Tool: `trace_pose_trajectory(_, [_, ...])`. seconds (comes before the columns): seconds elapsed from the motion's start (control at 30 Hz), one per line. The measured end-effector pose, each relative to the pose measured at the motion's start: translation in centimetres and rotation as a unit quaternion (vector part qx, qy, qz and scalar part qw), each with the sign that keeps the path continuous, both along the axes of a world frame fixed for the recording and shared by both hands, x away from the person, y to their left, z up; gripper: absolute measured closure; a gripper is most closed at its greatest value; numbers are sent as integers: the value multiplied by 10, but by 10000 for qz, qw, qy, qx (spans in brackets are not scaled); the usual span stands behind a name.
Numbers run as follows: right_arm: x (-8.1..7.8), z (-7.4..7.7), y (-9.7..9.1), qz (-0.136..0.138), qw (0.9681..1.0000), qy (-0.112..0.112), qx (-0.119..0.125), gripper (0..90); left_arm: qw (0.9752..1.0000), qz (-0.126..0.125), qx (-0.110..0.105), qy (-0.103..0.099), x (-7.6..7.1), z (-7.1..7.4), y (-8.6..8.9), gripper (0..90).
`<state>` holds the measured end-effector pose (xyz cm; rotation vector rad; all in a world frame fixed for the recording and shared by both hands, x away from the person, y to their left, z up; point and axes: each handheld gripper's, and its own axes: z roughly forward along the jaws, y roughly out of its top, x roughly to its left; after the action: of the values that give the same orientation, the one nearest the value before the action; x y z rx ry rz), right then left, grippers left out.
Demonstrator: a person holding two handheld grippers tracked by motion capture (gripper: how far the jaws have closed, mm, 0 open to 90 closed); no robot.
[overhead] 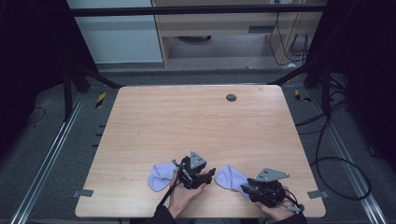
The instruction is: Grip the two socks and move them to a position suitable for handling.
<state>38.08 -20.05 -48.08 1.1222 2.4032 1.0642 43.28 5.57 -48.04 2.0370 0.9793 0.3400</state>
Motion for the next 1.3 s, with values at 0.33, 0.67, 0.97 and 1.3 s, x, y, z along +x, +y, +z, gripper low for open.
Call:
trace_pose_trajectory(0.33, [-3,-8,2,179,9997,137,-132,640,9995,-154,246,107,-1,-9,-15,560])
trace_pose_trajectory(0.67, [-2,-12,5,289,9988,279,-264,675,9986,-274,380,252,0,-19,-23,652])
trace_pose_trajectory(0.97, [0,-12,4,254,9985,409,-242,840,9985,-192,399,306,-1,-19,-23,843])
trace_pose_trajectory(1.3, [10,7,-14,-370,9957,37,853,843,9982,-308,454,253,-1,-19,-23,884])
